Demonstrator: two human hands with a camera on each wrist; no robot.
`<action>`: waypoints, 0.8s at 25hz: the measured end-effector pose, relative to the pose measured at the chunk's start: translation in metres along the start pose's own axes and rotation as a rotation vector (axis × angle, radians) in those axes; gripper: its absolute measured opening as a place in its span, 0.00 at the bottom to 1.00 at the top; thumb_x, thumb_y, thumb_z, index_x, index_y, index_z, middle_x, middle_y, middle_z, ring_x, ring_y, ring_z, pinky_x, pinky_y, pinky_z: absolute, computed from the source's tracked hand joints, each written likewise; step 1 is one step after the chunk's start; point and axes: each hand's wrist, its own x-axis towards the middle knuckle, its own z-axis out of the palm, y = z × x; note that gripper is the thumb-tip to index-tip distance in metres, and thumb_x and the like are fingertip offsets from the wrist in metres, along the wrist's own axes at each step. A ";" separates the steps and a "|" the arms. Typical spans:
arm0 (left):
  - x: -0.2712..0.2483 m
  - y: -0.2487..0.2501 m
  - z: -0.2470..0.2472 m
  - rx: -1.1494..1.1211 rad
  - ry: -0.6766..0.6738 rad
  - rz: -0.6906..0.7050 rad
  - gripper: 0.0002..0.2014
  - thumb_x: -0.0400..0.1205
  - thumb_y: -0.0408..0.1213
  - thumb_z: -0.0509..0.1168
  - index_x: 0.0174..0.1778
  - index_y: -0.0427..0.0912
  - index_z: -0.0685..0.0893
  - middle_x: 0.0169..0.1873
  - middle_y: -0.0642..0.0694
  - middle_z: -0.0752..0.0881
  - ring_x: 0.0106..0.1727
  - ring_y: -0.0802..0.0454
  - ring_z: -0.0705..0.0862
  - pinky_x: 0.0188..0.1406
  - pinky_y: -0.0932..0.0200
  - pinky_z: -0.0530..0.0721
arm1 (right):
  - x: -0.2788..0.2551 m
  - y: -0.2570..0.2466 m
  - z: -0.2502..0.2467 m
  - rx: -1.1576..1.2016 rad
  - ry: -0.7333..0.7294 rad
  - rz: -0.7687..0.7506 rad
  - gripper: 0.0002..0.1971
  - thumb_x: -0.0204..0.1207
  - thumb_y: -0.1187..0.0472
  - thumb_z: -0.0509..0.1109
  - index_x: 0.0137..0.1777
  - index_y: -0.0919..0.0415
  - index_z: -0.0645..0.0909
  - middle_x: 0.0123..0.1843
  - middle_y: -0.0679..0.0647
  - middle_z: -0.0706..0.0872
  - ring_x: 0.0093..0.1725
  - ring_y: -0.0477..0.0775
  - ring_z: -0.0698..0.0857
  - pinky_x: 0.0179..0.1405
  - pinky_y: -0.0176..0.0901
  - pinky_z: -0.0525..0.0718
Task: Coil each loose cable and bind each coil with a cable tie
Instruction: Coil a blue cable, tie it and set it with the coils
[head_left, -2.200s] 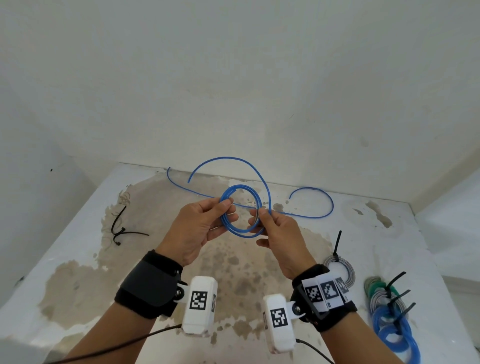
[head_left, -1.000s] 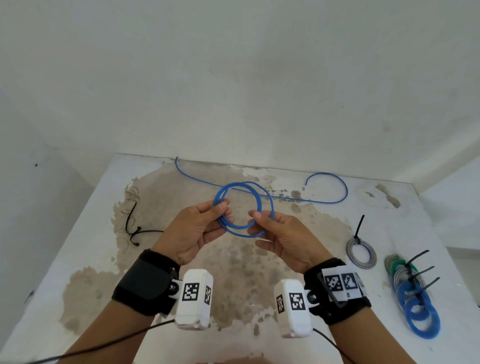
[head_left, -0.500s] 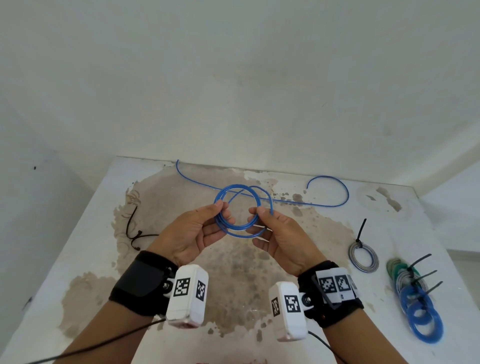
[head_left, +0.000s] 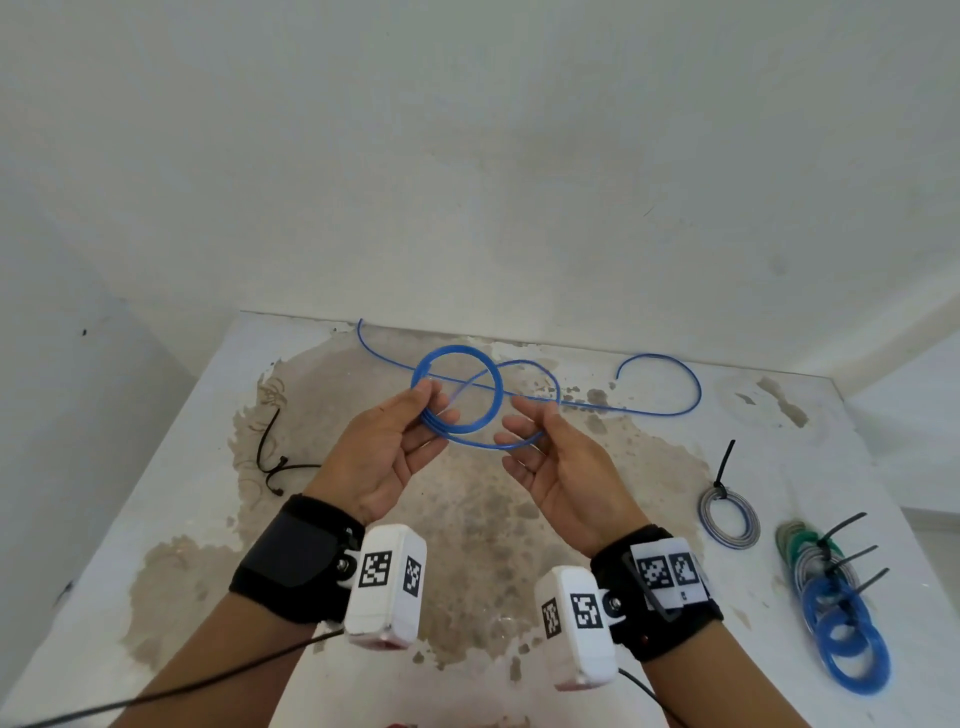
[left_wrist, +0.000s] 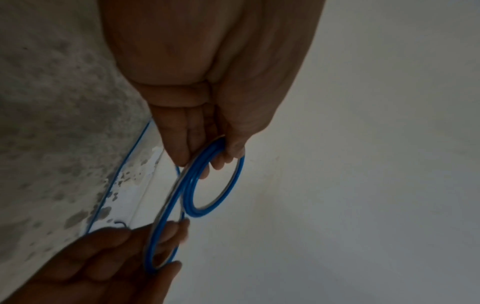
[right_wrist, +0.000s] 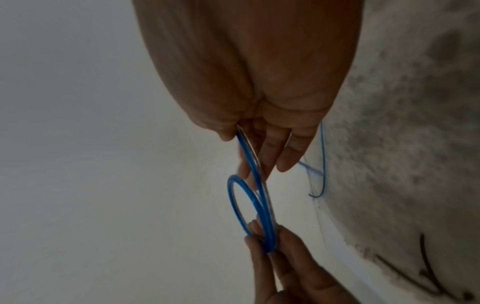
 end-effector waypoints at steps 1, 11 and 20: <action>0.001 0.002 0.002 -0.021 0.014 0.007 0.08 0.87 0.42 0.64 0.50 0.46 0.88 0.41 0.52 0.92 0.44 0.58 0.92 0.44 0.62 0.88 | -0.002 -0.001 0.000 0.094 -0.019 -0.005 0.18 0.92 0.52 0.56 0.61 0.62 0.84 0.41 0.52 0.90 0.46 0.53 0.93 0.45 0.43 0.89; 0.018 0.011 0.023 -0.041 0.052 0.034 0.09 0.88 0.42 0.63 0.46 0.45 0.87 0.41 0.48 0.91 0.41 0.60 0.92 0.38 0.66 0.88 | -0.021 -0.013 -0.010 -0.033 -0.083 -0.086 0.18 0.93 0.55 0.51 0.45 0.59 0.77 0.25 0.50 0.72 0.48 0.52 0.93 0.57 0.47 0.84; 0.029 0.020 0.021 -0.025 0.111 0.061 0.11 0.89 0.41 0.62 0.45 0.44 0.86 0.38 0.50 0.93 0.41 0.60 0.92 0.42 0.64 0.86 | -0.030 -0.024 -0.019 -0.145 -0.117 -0.138 0.19 0.93 0.57 0.49 0.45 0.61 0.76 0.25 0.50 0.71 0.49 0.52 0.93 0.55 0.44 0.87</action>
